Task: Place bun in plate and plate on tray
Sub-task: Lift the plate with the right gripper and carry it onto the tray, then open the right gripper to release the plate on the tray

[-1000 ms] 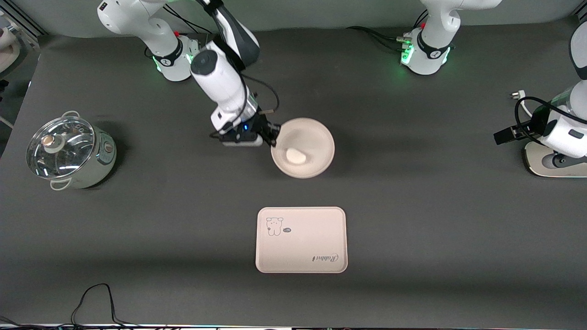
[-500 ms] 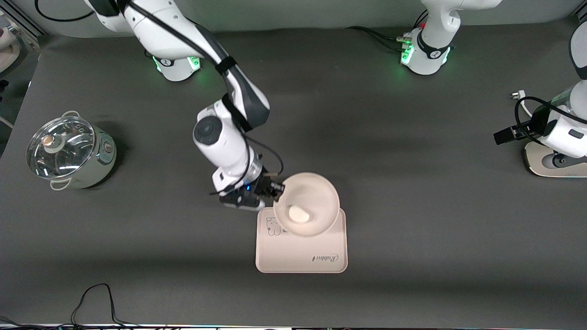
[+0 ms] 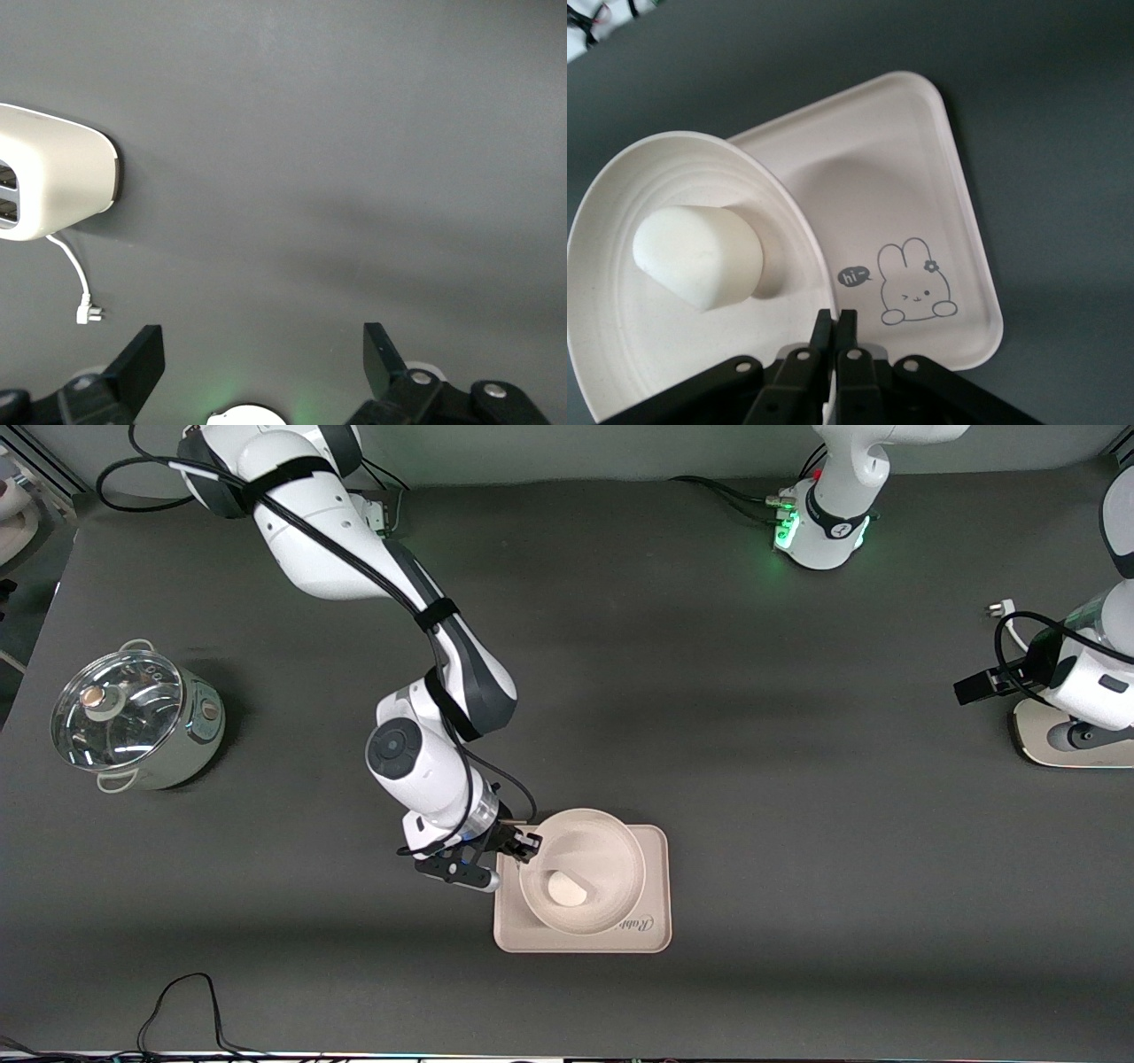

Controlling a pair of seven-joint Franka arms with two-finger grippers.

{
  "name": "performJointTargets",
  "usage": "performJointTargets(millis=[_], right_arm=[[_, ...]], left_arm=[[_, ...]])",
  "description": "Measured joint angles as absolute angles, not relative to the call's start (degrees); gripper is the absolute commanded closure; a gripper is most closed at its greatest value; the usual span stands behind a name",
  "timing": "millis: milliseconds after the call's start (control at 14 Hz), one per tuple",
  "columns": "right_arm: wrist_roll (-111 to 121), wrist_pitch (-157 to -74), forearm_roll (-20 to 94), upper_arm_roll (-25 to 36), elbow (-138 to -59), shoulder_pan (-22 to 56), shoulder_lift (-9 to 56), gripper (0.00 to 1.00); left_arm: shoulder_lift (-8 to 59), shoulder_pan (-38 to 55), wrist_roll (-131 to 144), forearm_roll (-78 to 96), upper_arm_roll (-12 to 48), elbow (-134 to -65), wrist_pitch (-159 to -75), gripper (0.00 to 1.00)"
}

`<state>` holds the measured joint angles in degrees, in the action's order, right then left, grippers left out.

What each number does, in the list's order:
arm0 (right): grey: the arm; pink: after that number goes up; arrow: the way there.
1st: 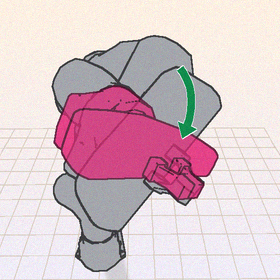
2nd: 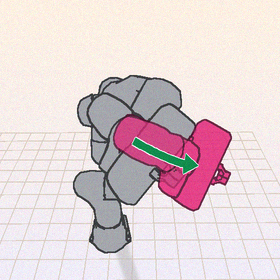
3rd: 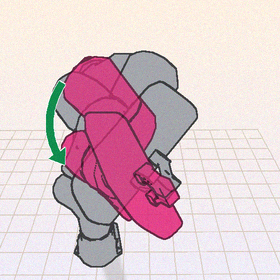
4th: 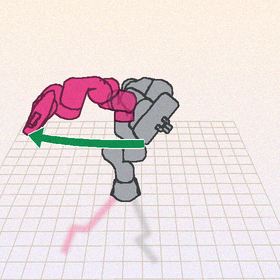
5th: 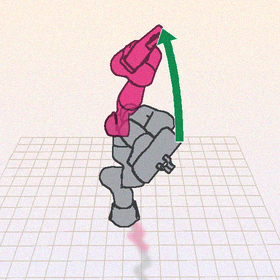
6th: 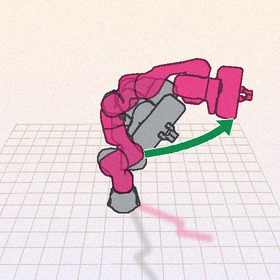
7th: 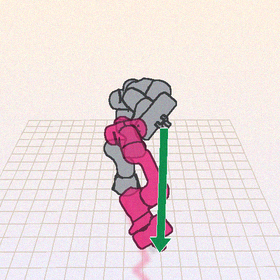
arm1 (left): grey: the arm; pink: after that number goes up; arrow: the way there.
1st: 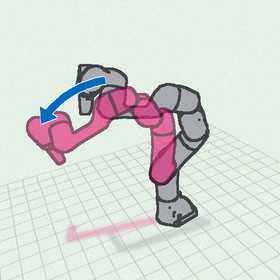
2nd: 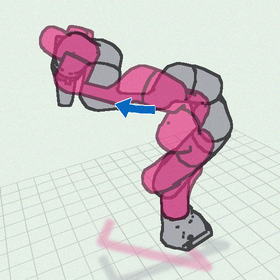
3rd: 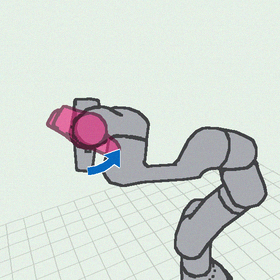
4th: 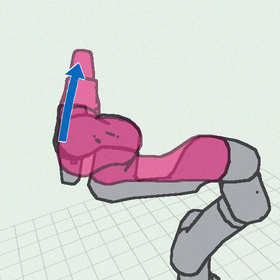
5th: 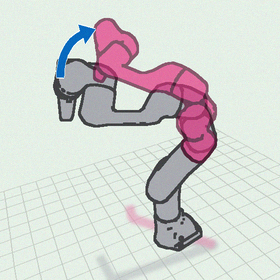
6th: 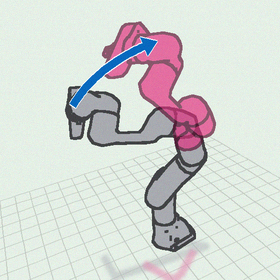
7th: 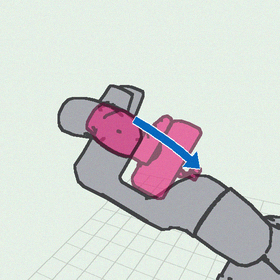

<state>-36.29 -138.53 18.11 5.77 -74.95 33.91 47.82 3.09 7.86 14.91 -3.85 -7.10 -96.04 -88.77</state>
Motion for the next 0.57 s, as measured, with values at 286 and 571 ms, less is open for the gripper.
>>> performJointTargets(millis=[286,571], right_arm=[[-36.3,-143.2,18.2,5.5,-74.9,34.0,52.4,0.98],[-36.3,-145.7,18.2,5.5,-74.7,34.1,54.6,0.97]], left_arm=[[3.1,7.9,14.9,-3.9,-7.1,-96.0,-88.8,0.00],[3.1,7.9,14.9,-3.8,-7.1,-96.0,-88.8,0.00]])
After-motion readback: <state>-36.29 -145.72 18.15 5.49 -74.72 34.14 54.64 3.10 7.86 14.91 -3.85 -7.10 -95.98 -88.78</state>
